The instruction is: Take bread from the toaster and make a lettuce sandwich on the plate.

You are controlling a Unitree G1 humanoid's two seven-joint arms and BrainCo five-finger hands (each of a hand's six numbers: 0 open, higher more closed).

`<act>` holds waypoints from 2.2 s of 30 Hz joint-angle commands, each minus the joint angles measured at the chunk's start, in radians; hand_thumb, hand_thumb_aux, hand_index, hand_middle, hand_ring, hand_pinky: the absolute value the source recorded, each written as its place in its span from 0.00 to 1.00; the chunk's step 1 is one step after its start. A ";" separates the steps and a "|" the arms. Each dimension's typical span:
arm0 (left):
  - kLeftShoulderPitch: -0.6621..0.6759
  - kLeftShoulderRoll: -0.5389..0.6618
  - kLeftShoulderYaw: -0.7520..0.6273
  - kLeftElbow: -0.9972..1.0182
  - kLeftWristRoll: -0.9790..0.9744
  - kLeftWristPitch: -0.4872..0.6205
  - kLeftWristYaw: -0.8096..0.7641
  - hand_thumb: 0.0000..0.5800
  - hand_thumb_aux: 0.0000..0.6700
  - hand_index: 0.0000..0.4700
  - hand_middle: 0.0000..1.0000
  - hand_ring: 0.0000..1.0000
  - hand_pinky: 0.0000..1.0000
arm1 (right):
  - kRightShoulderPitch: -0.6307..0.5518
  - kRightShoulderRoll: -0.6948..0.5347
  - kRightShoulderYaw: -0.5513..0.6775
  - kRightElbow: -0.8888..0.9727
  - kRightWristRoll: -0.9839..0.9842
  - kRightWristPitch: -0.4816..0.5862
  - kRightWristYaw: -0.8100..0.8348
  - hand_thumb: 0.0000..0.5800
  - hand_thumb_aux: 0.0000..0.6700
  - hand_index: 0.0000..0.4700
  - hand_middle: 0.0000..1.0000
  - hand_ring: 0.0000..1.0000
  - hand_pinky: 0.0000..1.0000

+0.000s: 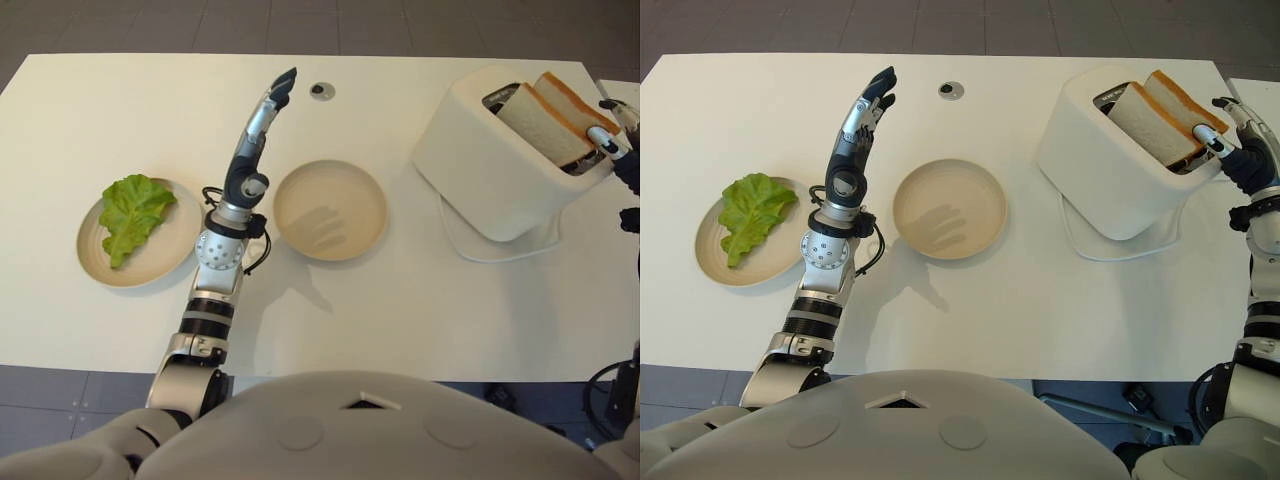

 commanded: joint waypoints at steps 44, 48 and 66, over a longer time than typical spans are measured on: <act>-0.001 0.021 -0.002 0.053 -0.020 -0.011 0.022 0.00 0.00 0.00 0.00 0.00 0.00 | 0.001 -0.041 0.065 -0.043 0.122 -0.099 -0.085 0.00 0.00 0.00 0.00 0.00 0.00; -0.002 0.017 -0.005 0.053 -0.016 -0.010 0.023 0.00 0.00 0.00 0.00 0.00 0.00 | 0.013 -0.056 0.068 -0.042 0.129 -0.099 -0.079 0.00 0.00 0.00 0.00 0.00 0.00; 0.006 0.014 -0.018 0.066 -0.015 -0.018 0.023 0.00 0.00 0.00 0.00 0.00 0.00 | 0.055 -0.049 0.011 -0.099 0.292 -0.112 0.048 0.09 0.05 0.05 0.00 0.00 0.00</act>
